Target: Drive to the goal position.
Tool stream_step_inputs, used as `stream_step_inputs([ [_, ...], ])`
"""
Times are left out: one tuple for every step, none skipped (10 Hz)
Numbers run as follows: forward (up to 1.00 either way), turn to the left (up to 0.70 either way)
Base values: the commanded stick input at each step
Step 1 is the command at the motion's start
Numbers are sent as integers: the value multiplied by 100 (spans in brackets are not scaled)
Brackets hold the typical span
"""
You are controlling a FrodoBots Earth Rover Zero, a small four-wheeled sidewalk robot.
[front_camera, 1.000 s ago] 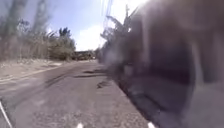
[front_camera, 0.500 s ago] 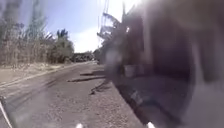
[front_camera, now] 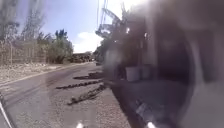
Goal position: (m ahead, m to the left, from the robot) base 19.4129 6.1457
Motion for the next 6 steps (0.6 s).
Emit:
stream_step_inputs([
  [0,0],
  [0,0],
  [0,0],
  [8,0],
  [79,0],
  [85,0],
])
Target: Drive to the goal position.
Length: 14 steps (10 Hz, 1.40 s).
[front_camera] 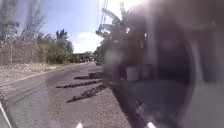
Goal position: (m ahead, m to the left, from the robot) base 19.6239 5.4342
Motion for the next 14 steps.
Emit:
stream_step_inputs([
  [85,0],
  [85,0],
  [85,34],
  [85,34],
  [85,34],
  [85,34],
  [85,34],
  [85,34],
  [85,9],
  [85,28],
  [85,34],
  [85,34],
  [85,11],
  [85,0],
])
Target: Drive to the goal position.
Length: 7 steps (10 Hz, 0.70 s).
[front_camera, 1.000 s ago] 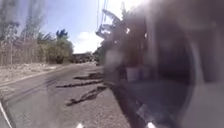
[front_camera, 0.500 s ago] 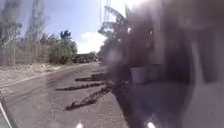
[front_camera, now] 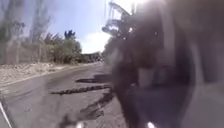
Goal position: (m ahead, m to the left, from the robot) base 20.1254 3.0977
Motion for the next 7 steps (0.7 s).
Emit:
stream_step_inputs([
  [92,0],
  [99,0],
  [100,27],
  [100,40],
  [100,40],
  [100,40],
  [100,40],
])
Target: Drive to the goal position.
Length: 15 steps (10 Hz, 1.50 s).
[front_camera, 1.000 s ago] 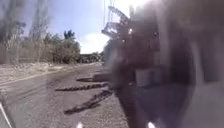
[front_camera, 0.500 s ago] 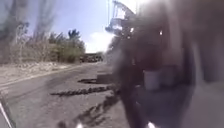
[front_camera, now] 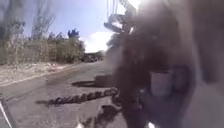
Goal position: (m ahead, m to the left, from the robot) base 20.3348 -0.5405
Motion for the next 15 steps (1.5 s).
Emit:
stream_step_inputs([
  [100,26],
  [100,1],
  [100,40],
  [100,40],
  [100,40],
  [100,40],
  [100,40],
  [100,9],
  [100,0],
  [100,0],
  [100,0],
  [100,0],
  [100,0],
  [100,0],
  [100,-10],
])
